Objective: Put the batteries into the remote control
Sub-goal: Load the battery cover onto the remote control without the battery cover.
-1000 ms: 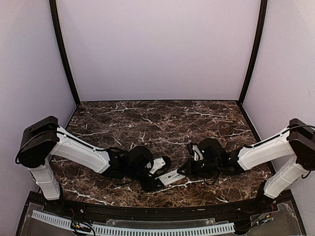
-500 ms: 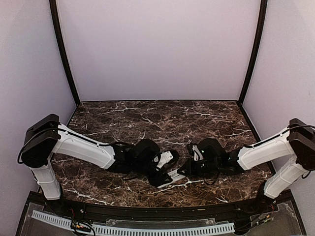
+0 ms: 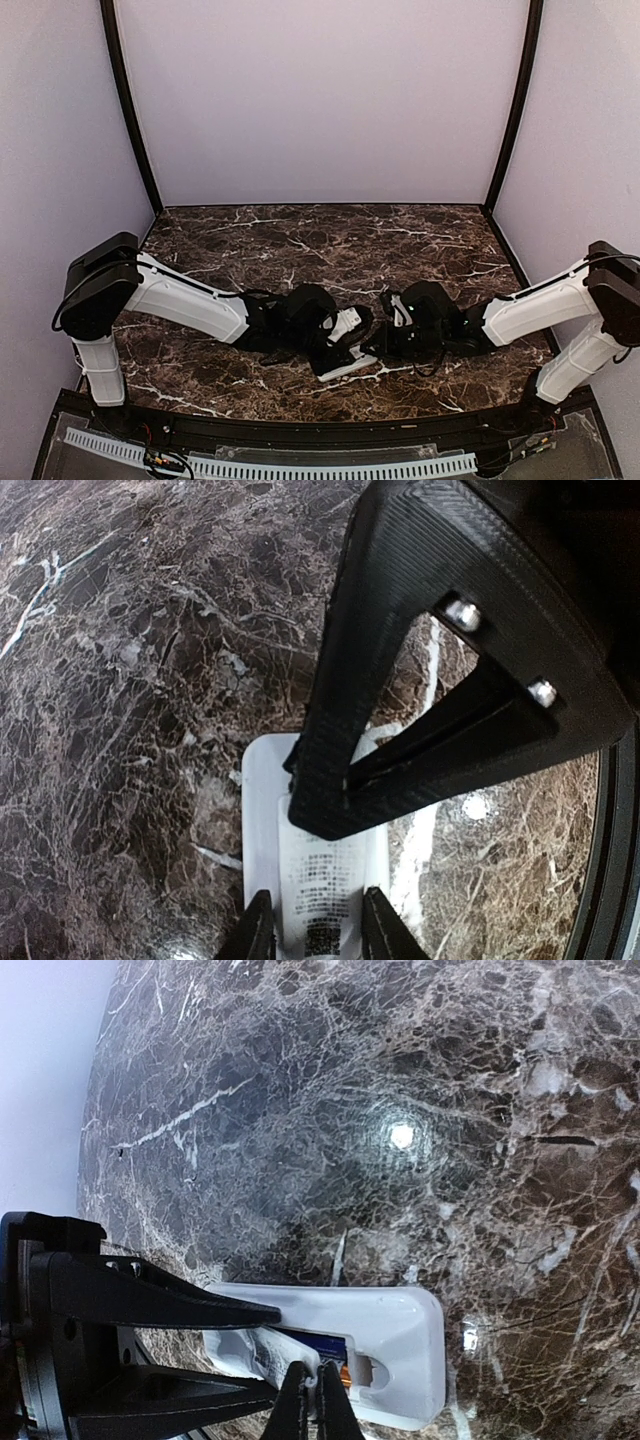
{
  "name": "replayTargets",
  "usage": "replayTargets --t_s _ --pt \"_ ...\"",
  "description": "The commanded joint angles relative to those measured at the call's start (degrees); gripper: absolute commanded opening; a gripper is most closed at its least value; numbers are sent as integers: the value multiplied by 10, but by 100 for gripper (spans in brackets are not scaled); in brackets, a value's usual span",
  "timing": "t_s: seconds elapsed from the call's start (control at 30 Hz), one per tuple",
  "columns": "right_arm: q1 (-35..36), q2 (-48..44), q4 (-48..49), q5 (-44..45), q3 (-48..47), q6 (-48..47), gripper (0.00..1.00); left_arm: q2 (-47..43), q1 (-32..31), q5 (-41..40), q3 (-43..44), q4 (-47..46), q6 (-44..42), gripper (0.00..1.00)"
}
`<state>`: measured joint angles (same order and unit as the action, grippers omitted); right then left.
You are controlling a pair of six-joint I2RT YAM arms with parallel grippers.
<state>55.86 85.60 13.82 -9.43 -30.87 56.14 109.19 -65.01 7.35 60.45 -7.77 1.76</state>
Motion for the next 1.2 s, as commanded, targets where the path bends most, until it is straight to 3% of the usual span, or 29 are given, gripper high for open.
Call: replayTargets --t_s 0.0,0.33,0.5,0.57,1.17 --pt "11 3 -65 3 1 -14 0 13 -3 8 1 22 -5 27" --pt "11 8 -73 2 -4 -17 0 -20 -3 43 -8 27 -5 27" --pt "18 4 -74 3 -3 -10 0 -22 -3 37 -3 29 -8 41" --pt "21 3 -74 7 -2 -5 0 -19 -3 32 -4 28 -10 42" --pt "41 16 -50 16 6 21 0 7 -3 12 9 2 -10 41"
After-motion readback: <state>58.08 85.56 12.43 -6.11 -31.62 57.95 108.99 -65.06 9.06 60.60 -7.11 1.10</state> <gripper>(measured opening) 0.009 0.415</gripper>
